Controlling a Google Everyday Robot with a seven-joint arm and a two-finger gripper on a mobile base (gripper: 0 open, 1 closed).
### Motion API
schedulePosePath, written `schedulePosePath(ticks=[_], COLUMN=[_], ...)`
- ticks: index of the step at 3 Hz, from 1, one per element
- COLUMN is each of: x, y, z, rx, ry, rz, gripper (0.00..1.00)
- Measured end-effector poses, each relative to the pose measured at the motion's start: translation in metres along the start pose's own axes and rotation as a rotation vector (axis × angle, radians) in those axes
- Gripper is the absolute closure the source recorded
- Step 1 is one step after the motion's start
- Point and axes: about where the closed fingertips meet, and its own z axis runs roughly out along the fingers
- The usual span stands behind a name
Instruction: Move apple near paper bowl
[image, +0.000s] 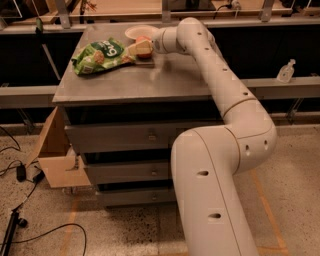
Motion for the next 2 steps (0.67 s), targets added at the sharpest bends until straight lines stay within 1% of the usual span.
schedulePosePath(ticks=[1,2], x=[0.0,0.0], y=[0.0,-0.007], z=[0.0,-0.014], rx=[0.0,0.001], ry=[0.0,0.009], rz=[0.0,0.001], gripper=[0.0,0.0])
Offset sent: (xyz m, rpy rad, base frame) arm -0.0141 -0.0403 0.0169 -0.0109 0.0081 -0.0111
